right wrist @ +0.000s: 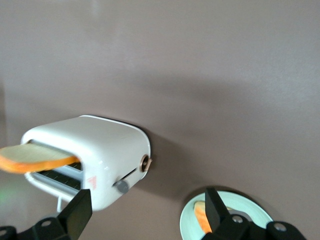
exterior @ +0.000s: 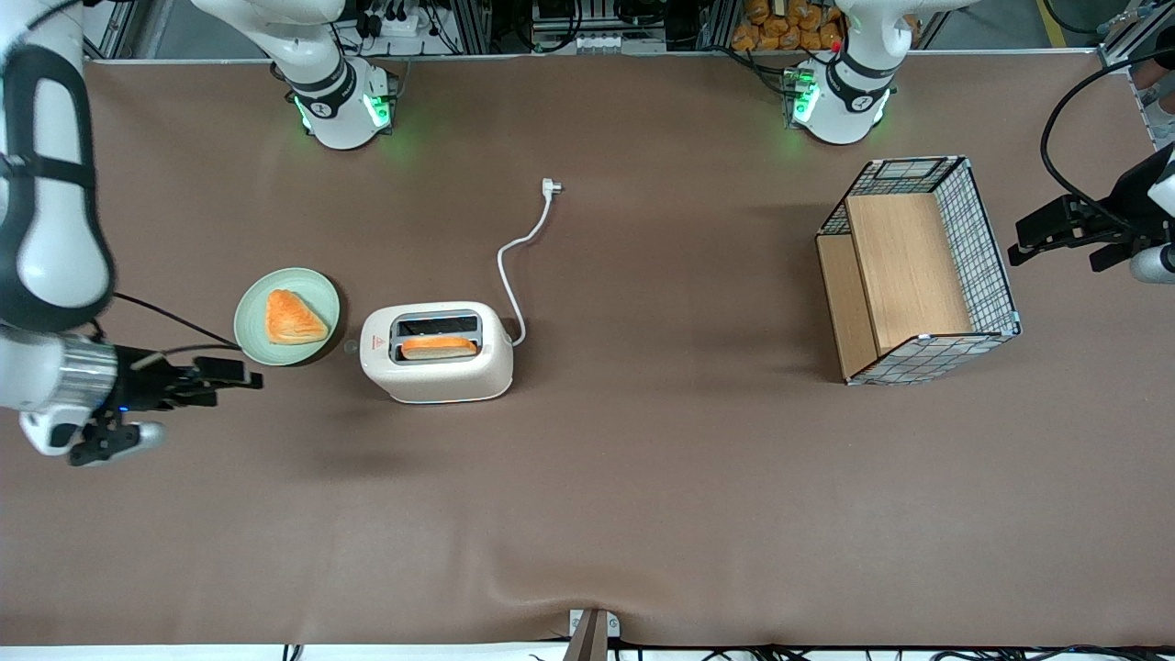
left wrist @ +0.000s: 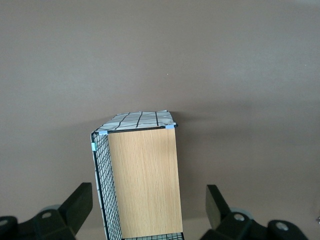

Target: Press toaster button with right arm

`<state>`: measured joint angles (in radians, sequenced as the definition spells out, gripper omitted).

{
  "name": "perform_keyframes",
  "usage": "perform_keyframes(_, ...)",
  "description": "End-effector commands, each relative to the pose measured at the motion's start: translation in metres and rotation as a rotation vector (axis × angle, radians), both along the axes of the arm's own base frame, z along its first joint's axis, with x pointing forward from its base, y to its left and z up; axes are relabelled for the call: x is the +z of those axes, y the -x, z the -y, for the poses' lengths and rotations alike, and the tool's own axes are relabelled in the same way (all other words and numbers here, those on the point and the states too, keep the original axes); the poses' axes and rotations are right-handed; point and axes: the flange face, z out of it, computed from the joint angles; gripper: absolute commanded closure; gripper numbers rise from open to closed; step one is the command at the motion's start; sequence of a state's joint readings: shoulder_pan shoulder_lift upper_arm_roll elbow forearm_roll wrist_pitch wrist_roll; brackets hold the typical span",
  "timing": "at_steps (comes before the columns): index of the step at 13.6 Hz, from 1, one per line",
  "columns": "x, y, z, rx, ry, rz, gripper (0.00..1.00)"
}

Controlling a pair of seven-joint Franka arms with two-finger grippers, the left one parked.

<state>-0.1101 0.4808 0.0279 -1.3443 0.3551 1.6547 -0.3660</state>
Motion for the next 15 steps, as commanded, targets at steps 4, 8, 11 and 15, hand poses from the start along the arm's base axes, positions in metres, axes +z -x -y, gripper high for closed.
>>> perform_keyframes(4,0.080,0.015,-0.018,-0.084,0.175,0.013,0.00)
perform_keyframes(8,0.146,0.049,-0.014,-0.130,0.287,0.054,0.00)
perform_keyframes(11,0.171,0.080,-0.006,-0.152,0.315,0.044,0.00)
perform_keyframes(15,0.192,0.121,-0.008,-0.157,0.395,0.103,0.00)
